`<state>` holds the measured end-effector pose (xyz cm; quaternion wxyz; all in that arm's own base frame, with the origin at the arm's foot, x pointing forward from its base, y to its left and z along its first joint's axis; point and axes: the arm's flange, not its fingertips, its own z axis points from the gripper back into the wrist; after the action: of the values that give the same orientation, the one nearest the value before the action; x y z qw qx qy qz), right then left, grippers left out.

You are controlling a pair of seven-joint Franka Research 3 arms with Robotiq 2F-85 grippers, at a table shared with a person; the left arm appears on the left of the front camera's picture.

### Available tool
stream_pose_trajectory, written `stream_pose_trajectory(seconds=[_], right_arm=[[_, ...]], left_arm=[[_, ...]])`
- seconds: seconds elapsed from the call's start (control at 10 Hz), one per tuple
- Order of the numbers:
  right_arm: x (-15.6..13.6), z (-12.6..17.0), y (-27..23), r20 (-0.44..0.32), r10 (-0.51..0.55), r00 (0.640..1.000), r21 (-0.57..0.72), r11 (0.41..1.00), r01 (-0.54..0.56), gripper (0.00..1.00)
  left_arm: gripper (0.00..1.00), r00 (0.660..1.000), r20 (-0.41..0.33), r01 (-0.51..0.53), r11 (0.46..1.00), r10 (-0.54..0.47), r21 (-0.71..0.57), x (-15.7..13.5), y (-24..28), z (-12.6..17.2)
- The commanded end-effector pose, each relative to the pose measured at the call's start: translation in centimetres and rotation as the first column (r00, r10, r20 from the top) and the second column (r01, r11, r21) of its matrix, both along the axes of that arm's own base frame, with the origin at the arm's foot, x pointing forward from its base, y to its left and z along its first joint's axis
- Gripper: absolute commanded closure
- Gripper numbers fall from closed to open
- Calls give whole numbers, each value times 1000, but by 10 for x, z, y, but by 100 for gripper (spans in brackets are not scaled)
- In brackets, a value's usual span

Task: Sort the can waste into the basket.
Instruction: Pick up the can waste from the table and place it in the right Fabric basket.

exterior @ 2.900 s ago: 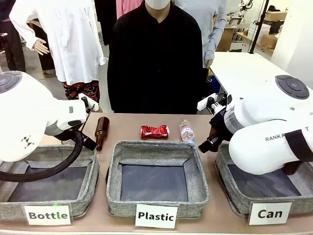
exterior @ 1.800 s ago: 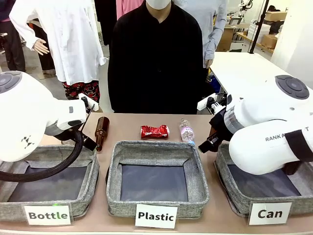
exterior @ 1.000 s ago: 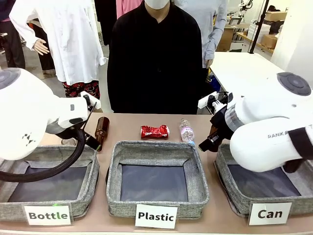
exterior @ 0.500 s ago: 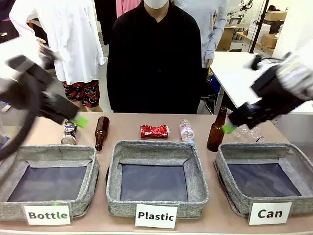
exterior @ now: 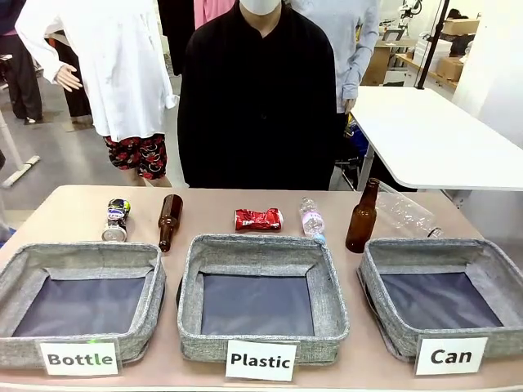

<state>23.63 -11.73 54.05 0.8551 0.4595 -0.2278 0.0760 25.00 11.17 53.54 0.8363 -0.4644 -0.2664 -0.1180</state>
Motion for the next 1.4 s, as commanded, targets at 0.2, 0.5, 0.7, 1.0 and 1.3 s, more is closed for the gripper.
stream_pose_trajectory(seconds=[0.2,0.5,0.7,1.0,1.3], right_arm=[[-15,-84,-88,-53,-198,979,331,921,204,0],[-22,-111,-102,-81,-453,888,240,855,459,0],[-22,-102,-121,-109,-283,953,339,890,303,0],[-22,-102,-121,-109,-283,953,339,890,303,0],[-3,-64,-59,-89,-258,962,146,952,269,0]], left_arm=[[0,963,-130,-266,914,237,-307,35,86,-71],[0,952,-167,-297,906,257,-300,20,99,-88],[0,952,-167,-297,906,257,-300,20,99,-88],[0,952,-167,-297,906,257,-300,20,99,-88],[0,952,-167,-297,906,257,-300,20,99,-88]])
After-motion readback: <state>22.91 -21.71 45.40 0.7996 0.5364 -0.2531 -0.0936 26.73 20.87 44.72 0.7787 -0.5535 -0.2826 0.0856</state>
